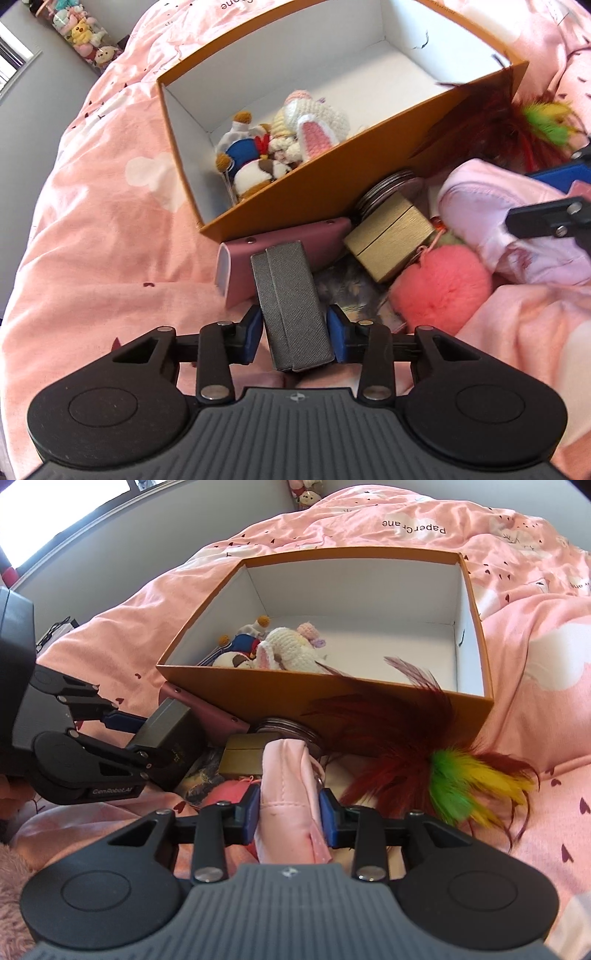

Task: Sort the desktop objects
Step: 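Grasp the black box with the left tool while the right tool grasps the pink pouch, then carry the black box with the left tool while the right tool carries the pouch into the box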

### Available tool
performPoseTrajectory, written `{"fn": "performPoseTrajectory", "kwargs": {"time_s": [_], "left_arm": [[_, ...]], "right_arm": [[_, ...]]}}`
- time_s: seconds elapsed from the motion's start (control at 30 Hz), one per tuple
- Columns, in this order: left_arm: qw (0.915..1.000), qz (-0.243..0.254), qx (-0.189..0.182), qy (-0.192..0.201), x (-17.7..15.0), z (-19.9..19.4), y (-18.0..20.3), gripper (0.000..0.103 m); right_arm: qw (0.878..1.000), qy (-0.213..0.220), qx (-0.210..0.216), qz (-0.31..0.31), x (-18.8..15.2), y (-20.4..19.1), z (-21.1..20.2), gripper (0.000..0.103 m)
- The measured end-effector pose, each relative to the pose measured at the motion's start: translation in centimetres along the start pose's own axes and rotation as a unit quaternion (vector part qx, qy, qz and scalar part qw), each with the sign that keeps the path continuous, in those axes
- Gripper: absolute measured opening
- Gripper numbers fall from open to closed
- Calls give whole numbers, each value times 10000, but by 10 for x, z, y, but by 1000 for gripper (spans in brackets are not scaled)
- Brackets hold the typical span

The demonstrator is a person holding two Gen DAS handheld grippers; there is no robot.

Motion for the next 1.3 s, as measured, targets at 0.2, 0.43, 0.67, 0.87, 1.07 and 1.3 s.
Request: {"fn": "performPoseTrajectory", "kwargs": {"time_s": [0.2, 0.43, 0.67, 0.87, 1.07, 1.3], "left_arm": [[9995, -162, -225, 161, -4, -5, -10, 41], [9924, -673, -867, 562, -3, -43, -33, 40], [9793, -852, -1353, 1245, 6, -92, -43, 38], [9680, -958, -1560, 1718, 17, -118, -49, 38], [9592, -1104, -1574, 2074, 33, -129, -59, 38], [9426, -1437, -1647, 2522, 61, -126, -79, 38]], "right_arm": [[9996, 50, 160, 245, 0, 8, -4, 34], [9979, 292, 380, 429, 7, 10, -21, 32], [9928, 700, 712, 666, 20, 12, -47, 31], [9884, 976, 883, 764, 35, 18, -65, 31], [9854, 1301, 821, 731, 64, 25, -83, 31], [9821, 1610, 671, 711, 100, 34, -89, 31]]}}
Point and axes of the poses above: each gripper's, at about its wrist camera, not at the fingertips, and z roughly the way its jaws point, y to its right, x to its top, the point moved 2 cm from there along z, roughly the way its jaws point
